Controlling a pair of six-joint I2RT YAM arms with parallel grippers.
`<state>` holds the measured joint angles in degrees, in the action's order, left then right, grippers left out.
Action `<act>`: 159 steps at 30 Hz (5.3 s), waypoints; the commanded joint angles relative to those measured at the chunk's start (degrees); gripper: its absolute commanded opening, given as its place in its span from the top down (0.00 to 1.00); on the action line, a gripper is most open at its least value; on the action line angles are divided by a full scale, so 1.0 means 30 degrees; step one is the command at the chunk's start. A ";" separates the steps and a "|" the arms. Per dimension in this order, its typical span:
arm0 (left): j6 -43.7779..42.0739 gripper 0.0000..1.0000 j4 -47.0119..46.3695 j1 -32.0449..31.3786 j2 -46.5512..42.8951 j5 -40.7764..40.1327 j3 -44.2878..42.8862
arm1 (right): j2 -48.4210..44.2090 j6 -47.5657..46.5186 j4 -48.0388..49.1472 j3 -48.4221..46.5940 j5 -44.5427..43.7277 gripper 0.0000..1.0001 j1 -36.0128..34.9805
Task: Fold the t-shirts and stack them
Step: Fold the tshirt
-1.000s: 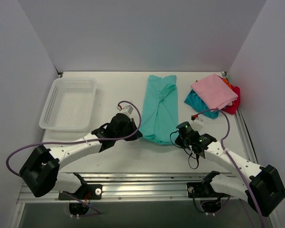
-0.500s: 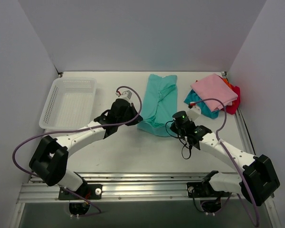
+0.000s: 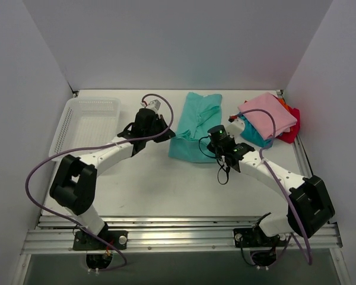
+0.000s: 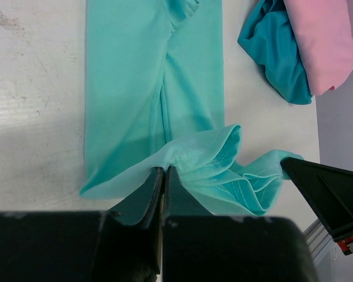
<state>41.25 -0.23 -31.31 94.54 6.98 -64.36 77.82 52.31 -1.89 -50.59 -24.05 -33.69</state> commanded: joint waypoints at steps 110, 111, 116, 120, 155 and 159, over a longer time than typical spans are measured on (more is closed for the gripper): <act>0.1747 0.98 -0.7282 0.0683 0.0427 -0.1066 0.4986 | 0.2542 0.1546 0.7754 0.6168 0.2130 1.00 0.0012; 0.1688 0.98 -0.6320 0.0449 -0.0305 -0.1300 0.5162 | 0.1927 0.1604 0.7343 0.6256 0.1955 1.00 -0.0222; 0.1600 0.98 -0.3560 -0.1660 -0.5490 -0.3701 0.6597 | -0.2789 0.1897 0.3624 0.6579 0.1192 1.00 -0.1220; 0.1805 0.98 -0.0461 -0.2745 -0.9238 -0.5109 0.6980 | -0.6594 0.1634 0.1016 0.6405 0.1484 1.00 -0.1396; 0.4150 0.97 0.7580 -0.3335 -1.5256 -0.8539 0.7185 | -0.2008 -0.1265 0.0454 0.0839 0.3594 1.00 -0.2568; 0.3535 0.98 0.6466 -0.1872 -1.3823 -0.7604 0.7039 | 0.0069 -0.1471 0.1011 -0.0478 0.3740 1.00 -0.2538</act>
<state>53.71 21.96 -39.48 51.20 -15.20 -41.60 75.09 49.87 -0.01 -48.47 -10.68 -41.67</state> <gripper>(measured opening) 0.042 0.037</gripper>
